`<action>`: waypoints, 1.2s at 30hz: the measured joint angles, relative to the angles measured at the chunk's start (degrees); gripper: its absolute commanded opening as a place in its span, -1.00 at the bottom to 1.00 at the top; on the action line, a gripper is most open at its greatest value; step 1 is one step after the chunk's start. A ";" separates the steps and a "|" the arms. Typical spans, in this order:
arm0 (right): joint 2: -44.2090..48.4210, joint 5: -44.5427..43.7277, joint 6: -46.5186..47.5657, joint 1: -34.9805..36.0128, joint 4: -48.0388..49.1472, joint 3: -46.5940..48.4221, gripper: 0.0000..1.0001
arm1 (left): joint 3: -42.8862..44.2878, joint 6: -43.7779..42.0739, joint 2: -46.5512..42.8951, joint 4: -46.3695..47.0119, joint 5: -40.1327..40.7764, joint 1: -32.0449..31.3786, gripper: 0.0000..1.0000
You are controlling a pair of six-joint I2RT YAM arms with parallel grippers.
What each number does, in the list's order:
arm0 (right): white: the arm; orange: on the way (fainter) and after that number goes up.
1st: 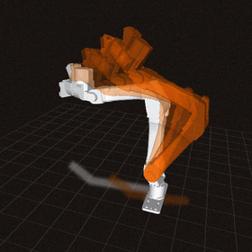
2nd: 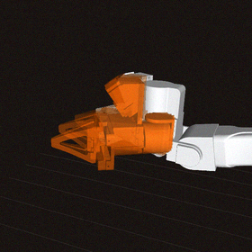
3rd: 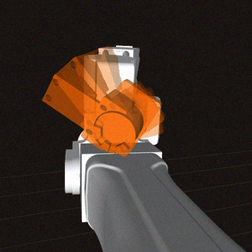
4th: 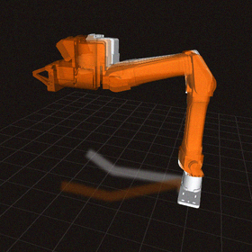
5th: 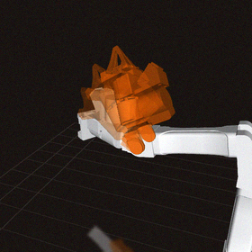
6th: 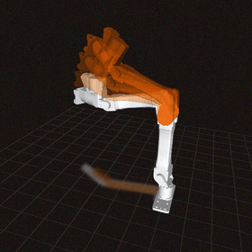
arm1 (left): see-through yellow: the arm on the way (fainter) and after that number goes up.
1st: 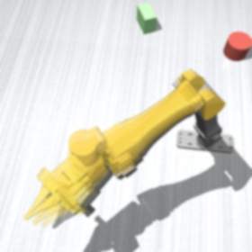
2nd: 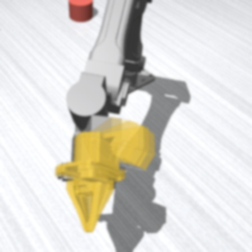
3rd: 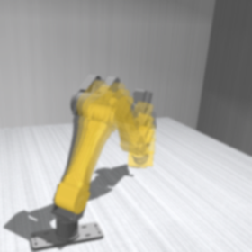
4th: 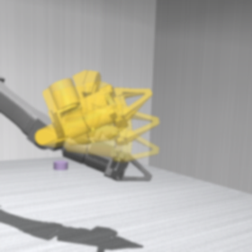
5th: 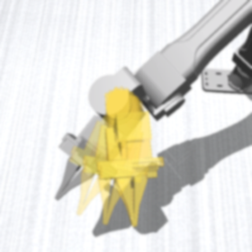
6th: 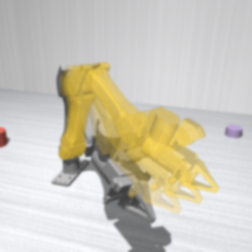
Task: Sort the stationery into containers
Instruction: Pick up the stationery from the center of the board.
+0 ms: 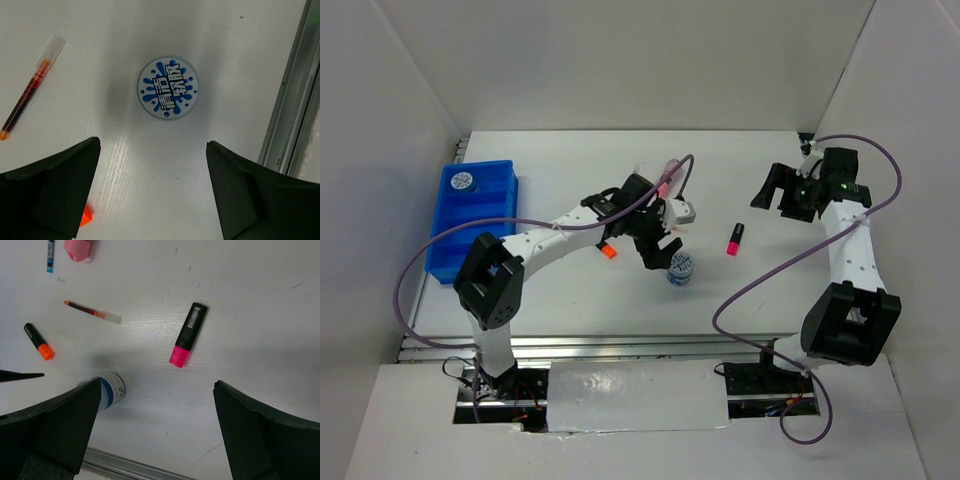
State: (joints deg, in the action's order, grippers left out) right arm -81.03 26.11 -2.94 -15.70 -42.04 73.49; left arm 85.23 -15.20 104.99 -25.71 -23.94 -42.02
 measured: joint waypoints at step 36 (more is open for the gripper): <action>0.00 0.28 0.00 0.00 -0.02 -0.15 0.99 | 1.14 -1.11 10.88 8.90 4.66 -6.56 0.86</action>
State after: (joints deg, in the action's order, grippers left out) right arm -81.03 26.39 -2.94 -15.70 -42.06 73.34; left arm 86.37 -16.32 115.87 -16.82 -19.29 -48.58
